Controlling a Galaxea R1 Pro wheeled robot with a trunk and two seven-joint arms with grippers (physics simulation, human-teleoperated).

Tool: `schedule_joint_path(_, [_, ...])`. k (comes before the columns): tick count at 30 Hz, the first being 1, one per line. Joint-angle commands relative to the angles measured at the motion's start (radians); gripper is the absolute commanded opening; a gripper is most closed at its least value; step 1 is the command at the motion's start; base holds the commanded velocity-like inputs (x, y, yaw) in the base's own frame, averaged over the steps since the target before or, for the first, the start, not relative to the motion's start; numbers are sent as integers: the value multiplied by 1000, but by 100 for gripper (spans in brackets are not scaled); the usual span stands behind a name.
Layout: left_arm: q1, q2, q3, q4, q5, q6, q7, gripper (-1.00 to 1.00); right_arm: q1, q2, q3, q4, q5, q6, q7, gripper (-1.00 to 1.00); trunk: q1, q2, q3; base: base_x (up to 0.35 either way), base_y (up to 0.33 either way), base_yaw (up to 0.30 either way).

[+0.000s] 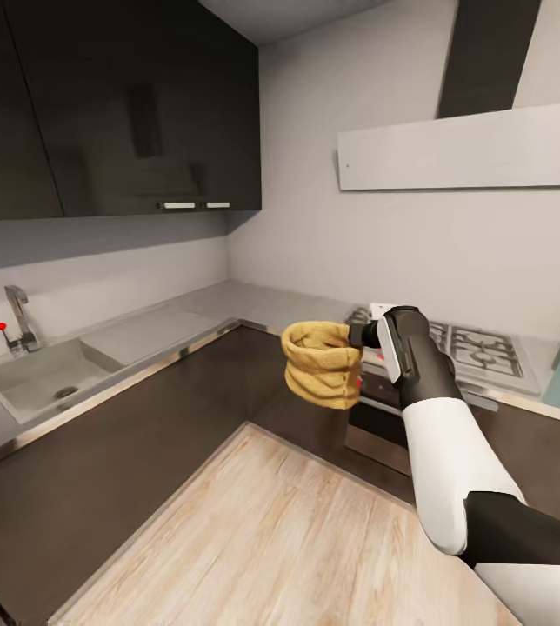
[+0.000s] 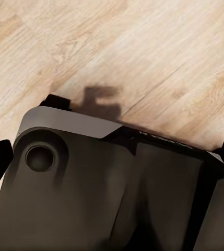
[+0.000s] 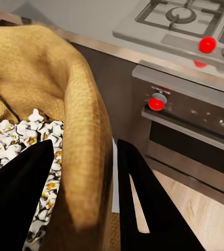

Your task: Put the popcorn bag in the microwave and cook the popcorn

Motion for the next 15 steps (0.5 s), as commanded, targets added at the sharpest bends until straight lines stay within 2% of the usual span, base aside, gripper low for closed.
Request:
schedule_joint_path(1, [-1, 0, -9, 1, 8, -3, 1, 100, -1, 1, -3, -1, 8, 4, 3, -100, 0, -1, -1, -346, 0, 0])
schedule_joint_path(15, [-1, 1, -9, 2, 9, -3, 1, 100, -1, -2, -3, -1, 12, 14, 2, -100, 0, -1, -1, -347, 0, 0])
